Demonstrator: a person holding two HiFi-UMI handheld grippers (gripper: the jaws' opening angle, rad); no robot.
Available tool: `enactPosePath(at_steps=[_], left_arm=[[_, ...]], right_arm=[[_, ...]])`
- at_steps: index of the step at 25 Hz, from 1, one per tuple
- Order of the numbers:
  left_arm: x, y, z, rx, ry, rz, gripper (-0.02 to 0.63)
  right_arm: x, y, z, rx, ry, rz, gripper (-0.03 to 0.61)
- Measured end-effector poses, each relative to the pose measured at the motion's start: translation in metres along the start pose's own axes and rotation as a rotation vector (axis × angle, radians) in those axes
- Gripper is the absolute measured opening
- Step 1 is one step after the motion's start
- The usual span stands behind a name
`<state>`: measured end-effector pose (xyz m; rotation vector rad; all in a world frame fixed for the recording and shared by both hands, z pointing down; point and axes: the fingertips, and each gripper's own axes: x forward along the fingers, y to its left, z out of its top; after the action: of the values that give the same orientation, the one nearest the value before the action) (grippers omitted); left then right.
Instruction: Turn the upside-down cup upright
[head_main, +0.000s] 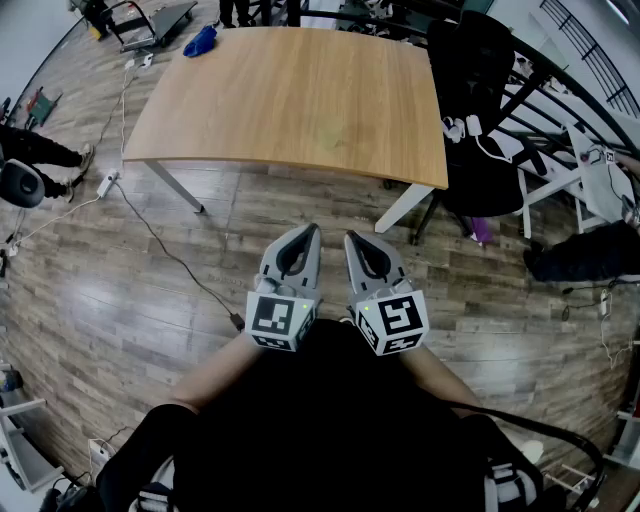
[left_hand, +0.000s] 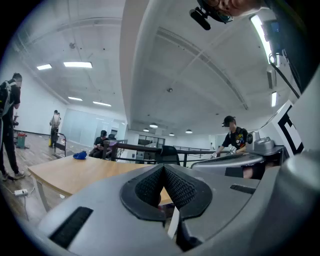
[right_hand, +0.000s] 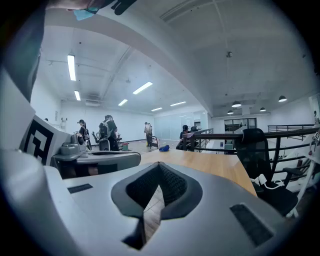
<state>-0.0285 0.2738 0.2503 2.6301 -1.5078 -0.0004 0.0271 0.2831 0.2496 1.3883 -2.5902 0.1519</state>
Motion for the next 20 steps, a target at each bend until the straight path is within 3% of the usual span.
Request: enactPosePath(at_steps=[13,20], left_arm=[[-0.001,0.038,-0.014,-0.002,0.026,-0.028,0.003],[0.048,0.073,-0.032,-0.027,0.059,0.021,0.003]], right_arm=[[0.036,0.019,-0.006,0.022,0.003,-0.036,0.012],[0.078,-0.041,-0.027,0.059,0.056,-0.101,0.014]])
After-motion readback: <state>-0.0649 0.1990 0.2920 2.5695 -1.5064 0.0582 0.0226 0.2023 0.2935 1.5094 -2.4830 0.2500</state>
